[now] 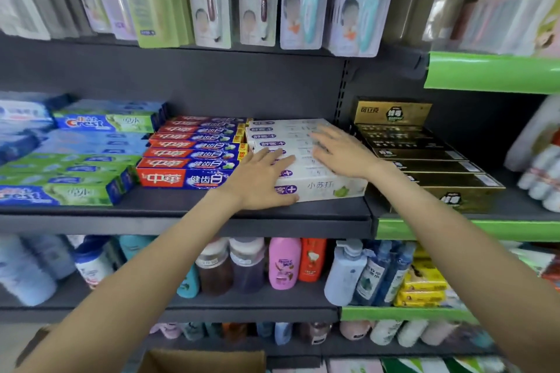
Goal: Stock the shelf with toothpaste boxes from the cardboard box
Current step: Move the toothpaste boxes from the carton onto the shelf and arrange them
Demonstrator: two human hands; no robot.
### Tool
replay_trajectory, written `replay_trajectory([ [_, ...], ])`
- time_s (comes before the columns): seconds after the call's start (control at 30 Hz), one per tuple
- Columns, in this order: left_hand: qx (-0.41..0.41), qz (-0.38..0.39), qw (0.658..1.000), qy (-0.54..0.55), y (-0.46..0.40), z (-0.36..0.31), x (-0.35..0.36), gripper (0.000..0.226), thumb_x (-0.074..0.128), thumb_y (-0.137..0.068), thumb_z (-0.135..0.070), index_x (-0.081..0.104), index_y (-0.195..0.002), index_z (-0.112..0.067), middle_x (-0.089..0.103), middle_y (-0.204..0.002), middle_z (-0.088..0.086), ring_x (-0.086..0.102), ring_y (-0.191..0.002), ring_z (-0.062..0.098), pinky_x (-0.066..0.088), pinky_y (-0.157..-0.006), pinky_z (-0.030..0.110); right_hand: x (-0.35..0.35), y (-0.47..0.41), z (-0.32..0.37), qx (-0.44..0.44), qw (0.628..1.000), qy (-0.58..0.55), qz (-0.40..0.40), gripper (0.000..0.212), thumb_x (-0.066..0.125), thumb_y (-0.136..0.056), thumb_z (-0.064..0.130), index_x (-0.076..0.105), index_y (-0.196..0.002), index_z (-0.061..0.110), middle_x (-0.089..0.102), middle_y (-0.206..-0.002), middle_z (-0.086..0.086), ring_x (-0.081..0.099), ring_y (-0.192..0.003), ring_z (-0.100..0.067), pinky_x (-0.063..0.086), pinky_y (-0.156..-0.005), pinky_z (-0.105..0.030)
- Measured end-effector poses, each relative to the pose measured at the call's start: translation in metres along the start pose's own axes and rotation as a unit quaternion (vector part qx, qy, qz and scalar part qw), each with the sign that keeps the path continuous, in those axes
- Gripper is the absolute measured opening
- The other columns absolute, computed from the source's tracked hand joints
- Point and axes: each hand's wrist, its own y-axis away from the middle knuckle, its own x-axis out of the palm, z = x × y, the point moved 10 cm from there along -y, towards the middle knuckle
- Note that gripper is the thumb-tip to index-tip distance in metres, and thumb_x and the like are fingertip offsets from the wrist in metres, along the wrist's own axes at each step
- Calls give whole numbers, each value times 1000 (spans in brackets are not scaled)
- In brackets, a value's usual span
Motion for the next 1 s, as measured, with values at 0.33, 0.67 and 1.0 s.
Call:
replay_trajectory([
  [0.33,-30,11,999,7,-13,4,2,88,47,-81,-69,10,-150,-29,4,-159,3,0,-146,29,2,-119,43,46,-99,7,2,990,-9,139,56,16,-95,62,8,-148,44,-6,-159,5,-8,-147,-20,-3,-118,-43],
  [0.67,16,24,999,-17,-18,4,5,88,42,-80,-73,8,-150,-32,3,-159,-1,3,-146,25,5,-117,35,50,-96,-19,59,991,-7,123,60,15,-93,65,5,-148,44,-5,-160,0,-8,-146,-24,-2,-117,-48],
  [1.0,10,30,999,-17,-34,25,2,87,47,-80,-72,10,-149,-36,5,-159,-6,3,-146,22,10,-116,37,38,-110,-17,72,995,-35,59,56,25,-96,55,26,-147,33,21,-156,-8,19,-143,-28,17,-115,-42],
])
